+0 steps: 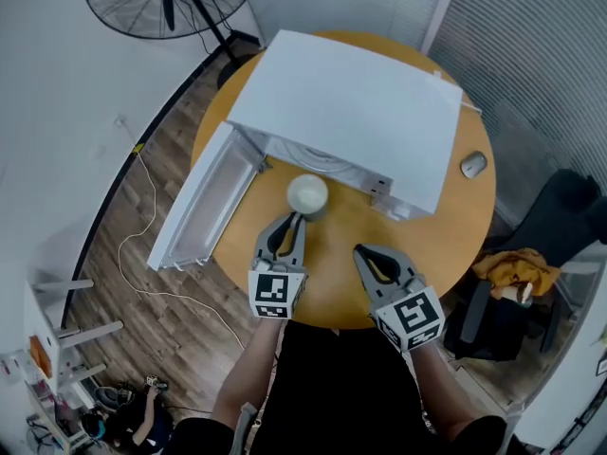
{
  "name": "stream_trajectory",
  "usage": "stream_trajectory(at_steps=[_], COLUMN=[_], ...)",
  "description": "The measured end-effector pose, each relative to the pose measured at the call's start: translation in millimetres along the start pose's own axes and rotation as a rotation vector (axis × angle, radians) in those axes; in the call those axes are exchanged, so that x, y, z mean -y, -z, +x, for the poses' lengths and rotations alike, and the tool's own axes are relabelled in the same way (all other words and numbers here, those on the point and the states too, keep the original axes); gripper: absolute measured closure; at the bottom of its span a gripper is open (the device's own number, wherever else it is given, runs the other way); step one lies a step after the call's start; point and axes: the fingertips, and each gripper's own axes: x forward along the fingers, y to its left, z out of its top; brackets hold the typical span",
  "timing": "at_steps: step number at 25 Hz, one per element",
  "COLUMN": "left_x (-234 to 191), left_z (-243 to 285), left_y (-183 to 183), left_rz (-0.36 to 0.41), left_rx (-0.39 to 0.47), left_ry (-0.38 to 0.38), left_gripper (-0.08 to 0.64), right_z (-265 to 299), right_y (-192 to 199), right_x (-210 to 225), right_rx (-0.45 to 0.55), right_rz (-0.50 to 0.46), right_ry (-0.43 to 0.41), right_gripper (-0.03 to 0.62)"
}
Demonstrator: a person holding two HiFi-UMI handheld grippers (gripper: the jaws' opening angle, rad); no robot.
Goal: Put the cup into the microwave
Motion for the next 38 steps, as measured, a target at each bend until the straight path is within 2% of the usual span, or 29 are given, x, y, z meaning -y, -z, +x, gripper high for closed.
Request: stream_trajectory(at_steps=[6, 15, 23, 28, 38], left_x=[-3.6, -10.8, -18.9, -19.6, -32.1], left_z=[24.2, 60.8, 88.2, 109.0, 141.0], left_y=[0.3, 4.8, -0.4, 0.7, 2.9], left_rz=[-0.008, 0.06, 0.043, 0.07, 0.073], left_rx=[0.014, 0.023, 0.05, 0.057, 0.068], left_ry=[-0.038, -0.027, -0.006, 0.018, 0.0], left_gripper=[0.518, 0.518, 0.518, 0.518, 0.518], right_z=[7.7, 20.1, 22.4, 23.2, 17.6], right_y=[12.1, 18.4, 22.5, 25.8, 33.4], right_x=[18.0, 15.1, 22.1, 23.3, 23.9], right_rx=[-0.029, -0.041, -0.036, -0.036, -0.048], right_rz=[0.003, 0.014, 0.037, 0.037, 0.053], right_ry=[-0.038, -0.073, -0.048, -0.033, -0.017], right_gripper=[0.583, 0.583, 0.583, 0.583, 0.583])
